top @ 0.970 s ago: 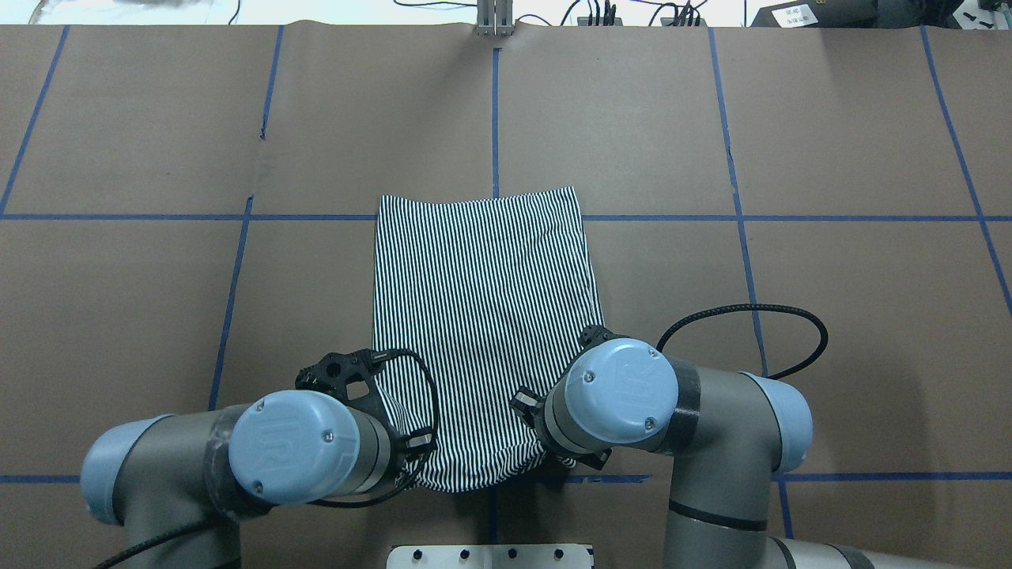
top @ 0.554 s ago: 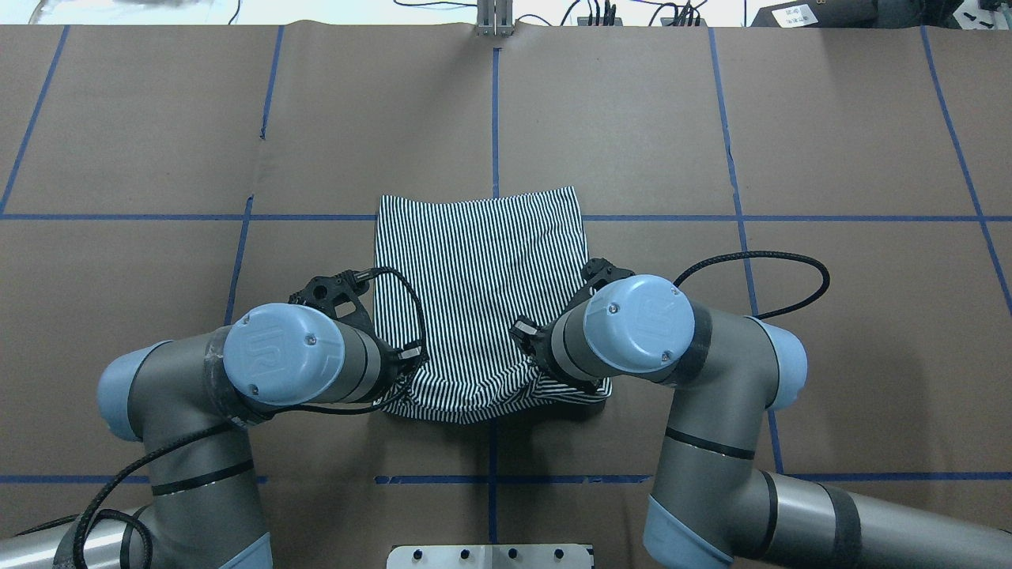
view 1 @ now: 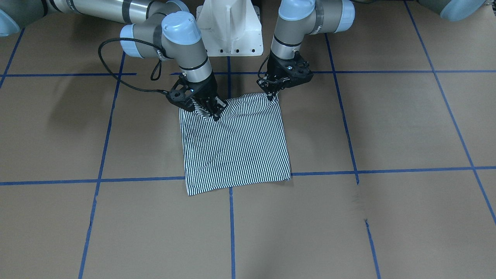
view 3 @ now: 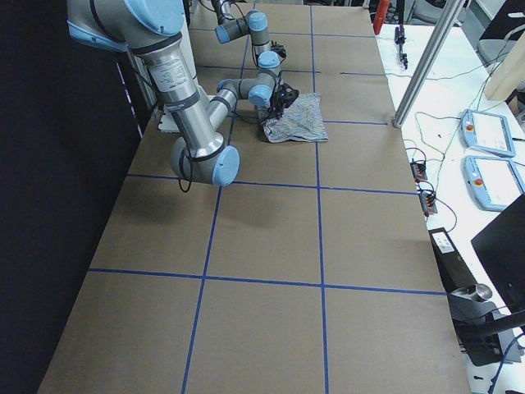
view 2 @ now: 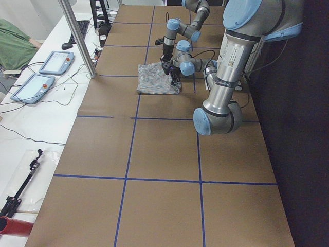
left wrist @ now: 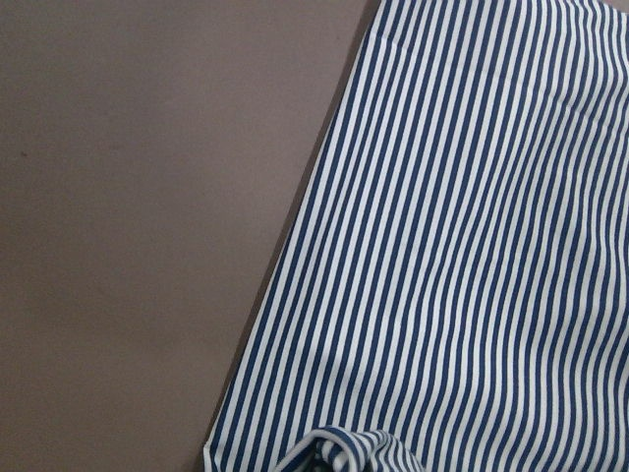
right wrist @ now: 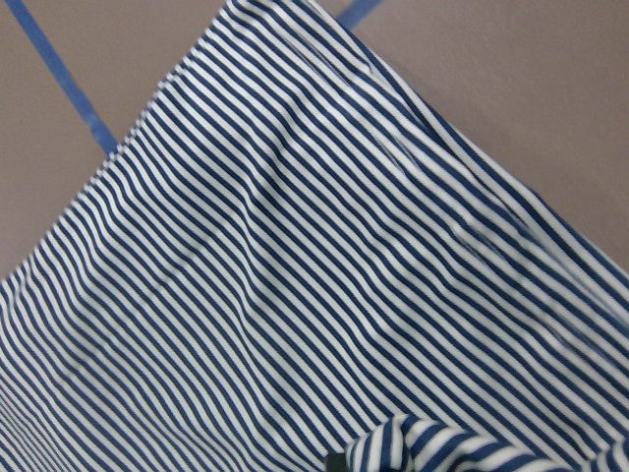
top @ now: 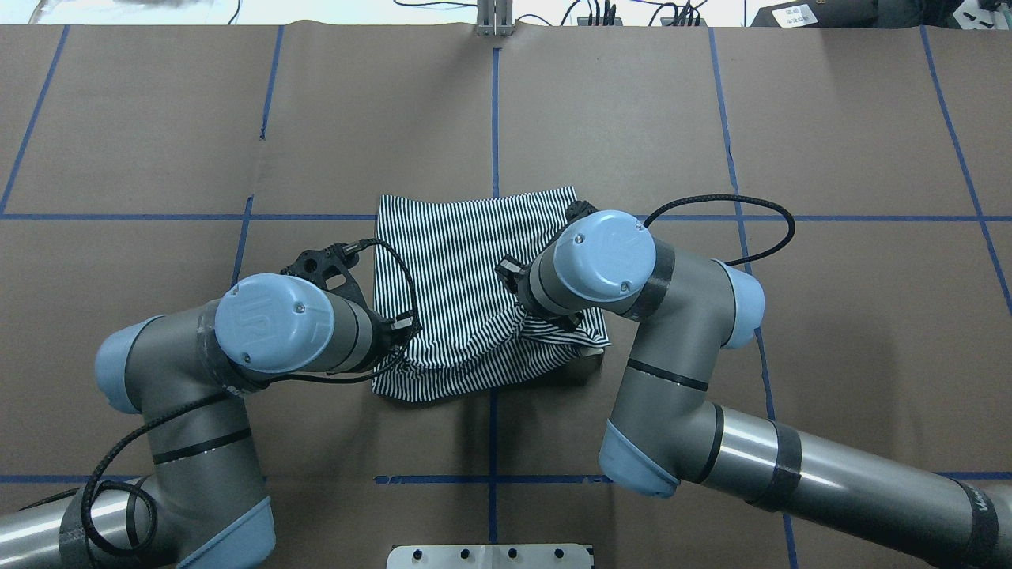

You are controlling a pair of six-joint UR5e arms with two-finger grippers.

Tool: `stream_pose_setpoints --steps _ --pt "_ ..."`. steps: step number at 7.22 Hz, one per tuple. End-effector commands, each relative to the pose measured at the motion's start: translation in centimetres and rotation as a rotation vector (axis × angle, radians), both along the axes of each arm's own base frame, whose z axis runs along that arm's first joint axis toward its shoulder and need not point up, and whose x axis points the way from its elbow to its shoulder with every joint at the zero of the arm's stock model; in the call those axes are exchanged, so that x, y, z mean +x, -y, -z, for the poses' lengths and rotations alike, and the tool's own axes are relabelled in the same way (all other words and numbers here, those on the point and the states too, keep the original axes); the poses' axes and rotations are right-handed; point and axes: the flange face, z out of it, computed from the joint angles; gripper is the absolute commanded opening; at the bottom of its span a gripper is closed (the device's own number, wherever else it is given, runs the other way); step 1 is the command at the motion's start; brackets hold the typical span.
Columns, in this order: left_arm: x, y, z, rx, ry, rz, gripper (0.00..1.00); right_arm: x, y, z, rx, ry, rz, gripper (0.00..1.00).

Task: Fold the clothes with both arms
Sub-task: 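Release the folded shirt and raise both grippers away from it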

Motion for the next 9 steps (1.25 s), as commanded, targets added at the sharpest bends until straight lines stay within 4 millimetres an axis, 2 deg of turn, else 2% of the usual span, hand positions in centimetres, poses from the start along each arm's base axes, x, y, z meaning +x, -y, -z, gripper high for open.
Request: stream_pose_setpoints --steps 1,2,3,4,5,6,7,9 --pt "-0.4 7.4 -0.8 0.01 -0.008 0.1 0.0 -0.2 8.3 0.1 0.03 0.004 -0.08 0.0" --pt "0.5 12.3 -1.8 0.015 -0.007 0.15 0.0 -1.4 12.1 -0.3 0.058 0.04 -0.112 0.0" --pt "1.2 15.9 -4.6 0.04 -0.003 0.169 0.99 -1.7 14.9 -0.6 0.073 0.035 -0.136 0.31" --pt "-0.3 18.2 -5.7 0.098 0.005 0.169 1.0 -1.6 16.5 -0.1 0.149 -0.013 -0.157 0.99" --pt "-1.7 19.6 -5.9 0.106 0.011 0.172 1.0 -0.3 18.8 0.9 0.167 -0.022 -0.181 1.0" --pt "-3.3 20.7 -5.9 0.1 0.0 0.147 1.0 -0.1 20.0 0.1 0.155 -0.042 -0.191 1.0" --pt "-4.7 21.6 -5.8 0.091 -0.012 0.139 1.0 0.4 20.4 0.2 0.176 -0.051 -0.177 1.0" --pt "-8.9 23.3 -5.8 0.094 -0.051 0.012 1.0 -0.1 19.2 1.1 0.273 -0.077 -0.024 1.0"
